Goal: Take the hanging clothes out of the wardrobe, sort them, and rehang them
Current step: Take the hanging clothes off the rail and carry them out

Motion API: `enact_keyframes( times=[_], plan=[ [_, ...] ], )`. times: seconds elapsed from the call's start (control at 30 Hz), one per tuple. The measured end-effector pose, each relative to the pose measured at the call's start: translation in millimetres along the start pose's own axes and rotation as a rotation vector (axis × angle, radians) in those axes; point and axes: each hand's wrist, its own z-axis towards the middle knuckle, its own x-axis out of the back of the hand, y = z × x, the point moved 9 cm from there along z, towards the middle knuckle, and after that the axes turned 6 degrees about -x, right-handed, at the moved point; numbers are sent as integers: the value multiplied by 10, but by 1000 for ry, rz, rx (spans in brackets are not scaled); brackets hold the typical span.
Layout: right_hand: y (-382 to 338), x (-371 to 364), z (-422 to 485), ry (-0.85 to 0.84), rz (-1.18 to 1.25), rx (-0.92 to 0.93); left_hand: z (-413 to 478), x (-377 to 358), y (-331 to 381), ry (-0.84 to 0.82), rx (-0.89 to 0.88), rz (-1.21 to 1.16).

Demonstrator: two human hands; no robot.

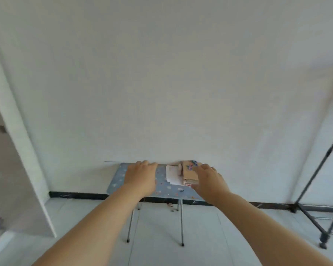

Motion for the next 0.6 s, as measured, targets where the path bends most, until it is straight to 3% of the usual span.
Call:
enact_keyframes(
  times=[0.33, 0.6],
  plan=[
    [-2612, -586, 270, -99, 59, 421, -1215, 141, -2294, -8, 421, 57],
    [-4605, -863, 449, -103, 61, 682, -1827, 318, -3936, -7, 628, 125]
  ],
)
